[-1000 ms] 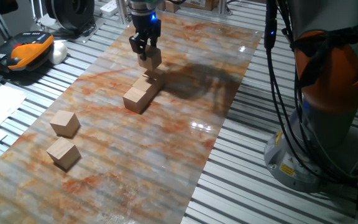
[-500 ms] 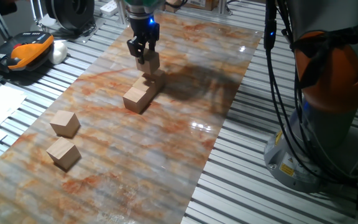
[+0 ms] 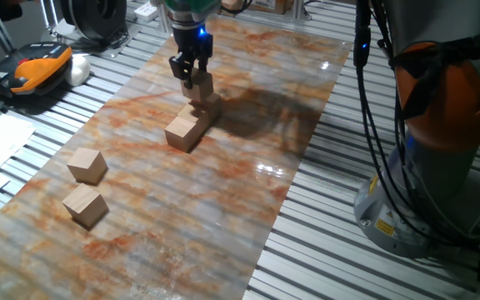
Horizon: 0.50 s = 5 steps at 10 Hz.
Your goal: Stack the blocks into a pyramid shape
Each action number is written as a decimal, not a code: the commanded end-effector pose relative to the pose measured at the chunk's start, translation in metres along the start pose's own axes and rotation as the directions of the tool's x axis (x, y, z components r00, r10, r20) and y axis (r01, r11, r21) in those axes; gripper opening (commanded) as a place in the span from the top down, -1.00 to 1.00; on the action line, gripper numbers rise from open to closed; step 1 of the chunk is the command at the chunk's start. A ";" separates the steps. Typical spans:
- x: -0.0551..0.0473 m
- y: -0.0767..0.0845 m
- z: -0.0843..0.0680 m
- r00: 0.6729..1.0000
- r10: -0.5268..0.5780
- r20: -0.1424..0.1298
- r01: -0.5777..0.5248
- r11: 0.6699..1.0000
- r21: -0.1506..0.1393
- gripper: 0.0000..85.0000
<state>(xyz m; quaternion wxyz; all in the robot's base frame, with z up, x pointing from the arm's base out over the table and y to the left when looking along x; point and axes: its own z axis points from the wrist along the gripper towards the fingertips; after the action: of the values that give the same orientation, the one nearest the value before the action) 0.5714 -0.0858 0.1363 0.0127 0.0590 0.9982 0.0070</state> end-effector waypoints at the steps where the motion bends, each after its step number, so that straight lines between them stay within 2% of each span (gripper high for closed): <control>1: -0.001 0.001 0.001 1.000 -0.001 0.000 0.001 1.000 0.000 1.00; 5: -0.001 0.006 0.004 1.000 -0.004 0.001 0.004 1.000 0.021 1.00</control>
<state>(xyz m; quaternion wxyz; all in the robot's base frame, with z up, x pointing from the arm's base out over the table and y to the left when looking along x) 0.5733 -0.0800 0.1323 0.0125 0.0572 0.9983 -0.0035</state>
